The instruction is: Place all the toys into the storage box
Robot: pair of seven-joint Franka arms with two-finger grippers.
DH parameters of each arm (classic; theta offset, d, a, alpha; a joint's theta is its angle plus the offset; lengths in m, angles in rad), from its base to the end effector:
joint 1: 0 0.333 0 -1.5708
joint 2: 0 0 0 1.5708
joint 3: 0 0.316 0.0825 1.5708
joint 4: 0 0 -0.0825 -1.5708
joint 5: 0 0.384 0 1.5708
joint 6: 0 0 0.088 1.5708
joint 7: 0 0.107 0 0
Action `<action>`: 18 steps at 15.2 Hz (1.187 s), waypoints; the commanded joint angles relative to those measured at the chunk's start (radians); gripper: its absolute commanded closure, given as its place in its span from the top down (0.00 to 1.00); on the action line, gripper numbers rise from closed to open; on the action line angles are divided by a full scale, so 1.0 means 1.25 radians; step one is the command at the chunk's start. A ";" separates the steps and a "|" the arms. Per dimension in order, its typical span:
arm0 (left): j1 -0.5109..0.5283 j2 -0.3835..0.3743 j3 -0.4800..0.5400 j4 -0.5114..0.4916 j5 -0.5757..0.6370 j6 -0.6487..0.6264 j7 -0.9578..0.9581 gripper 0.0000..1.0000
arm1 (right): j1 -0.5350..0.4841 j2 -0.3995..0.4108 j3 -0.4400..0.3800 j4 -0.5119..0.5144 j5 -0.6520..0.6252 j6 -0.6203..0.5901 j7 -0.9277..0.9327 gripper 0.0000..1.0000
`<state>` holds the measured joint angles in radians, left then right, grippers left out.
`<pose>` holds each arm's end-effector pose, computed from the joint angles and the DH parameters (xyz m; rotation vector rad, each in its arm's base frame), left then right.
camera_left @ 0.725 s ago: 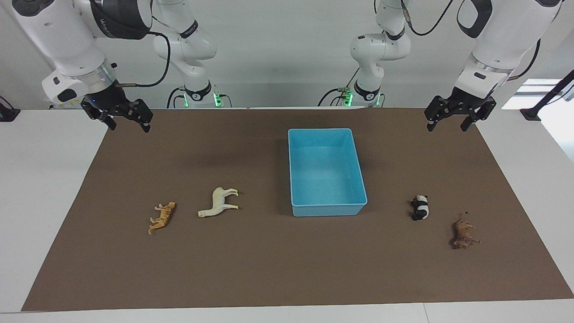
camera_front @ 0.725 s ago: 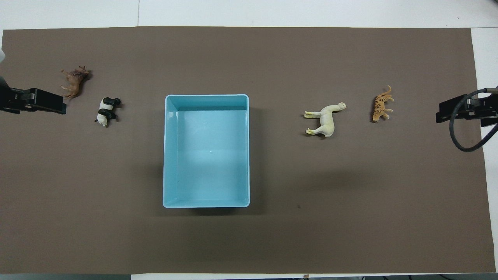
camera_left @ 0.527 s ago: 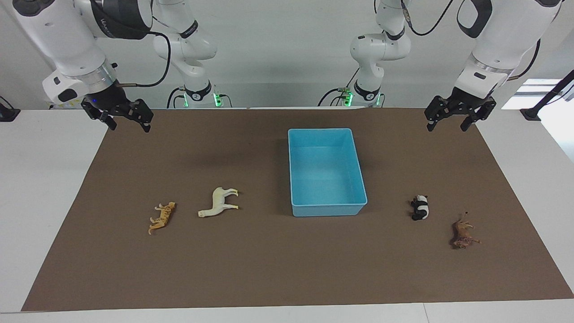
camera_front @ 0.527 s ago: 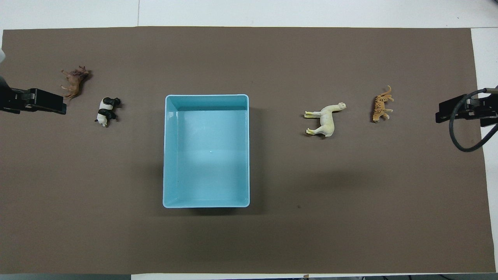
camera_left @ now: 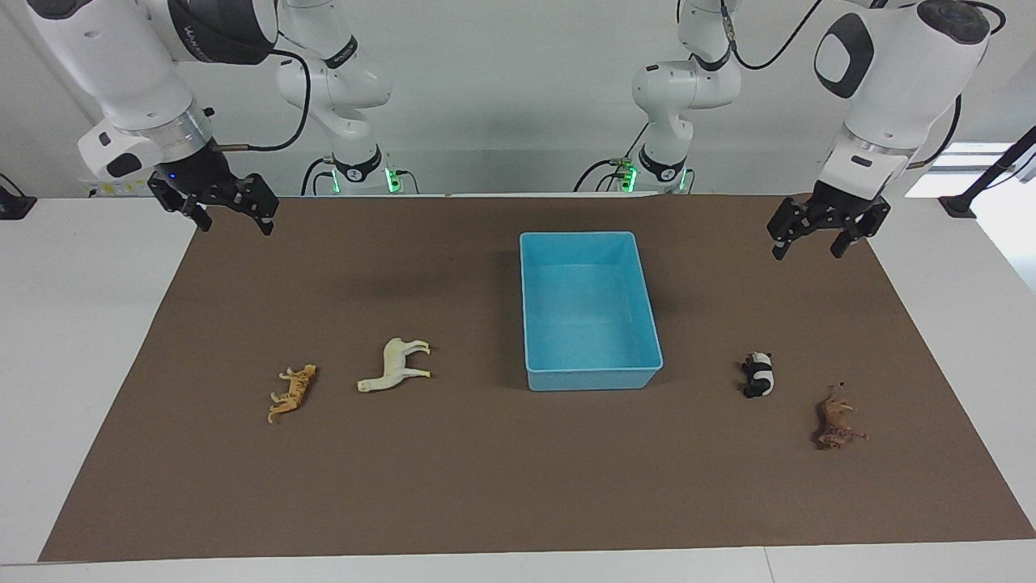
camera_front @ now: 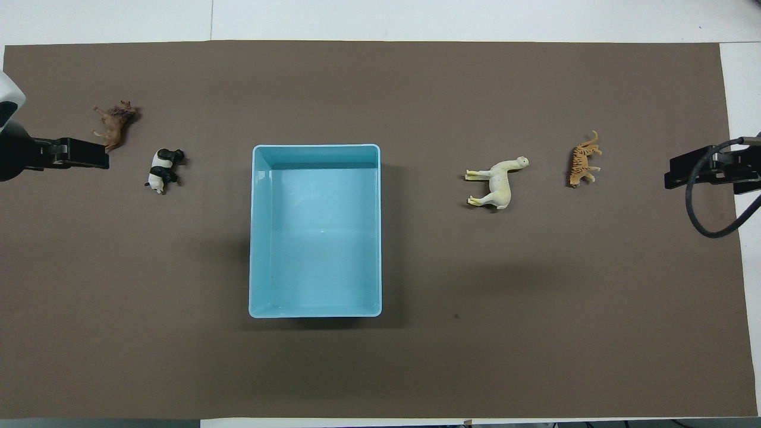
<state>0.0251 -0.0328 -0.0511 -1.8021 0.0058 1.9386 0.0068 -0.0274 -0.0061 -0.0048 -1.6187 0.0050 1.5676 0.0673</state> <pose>0.5694 -0.0148 0.5660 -3.1243 0.0540 -0.2652 0.5505 -0.0172 0.6050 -3.1327 0.1561 0.0707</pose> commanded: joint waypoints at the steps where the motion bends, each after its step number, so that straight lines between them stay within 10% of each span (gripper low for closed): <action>1: 0.036 -0.021 -0.003 -0.151 0.002 0.175 0.007 1.00 | 0.038 -0.017 0.009 -0.063 -0.002 0.062 0.010 1.00; 7: 0.028 0.171 -0.005 -0.146 0.000 0.389 -0.004 1.00 | 0.132 0.059 0.011 -0.175 0.002 0.260 0.066 1.00; 18: 0.008 0.292 -0.003 -0.135 0.006 0.473 0.007 1.00 | 0.203 0.240 0.011 -0.227 0.003 0.552 0.082 1.00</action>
<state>0.0535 0.3145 -0.0643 -1.9694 0.0059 2.5009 0.0108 0.2186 0.2635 0.0089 -1.9005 0.0061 2.2169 0.1675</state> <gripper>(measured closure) 0.000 0.000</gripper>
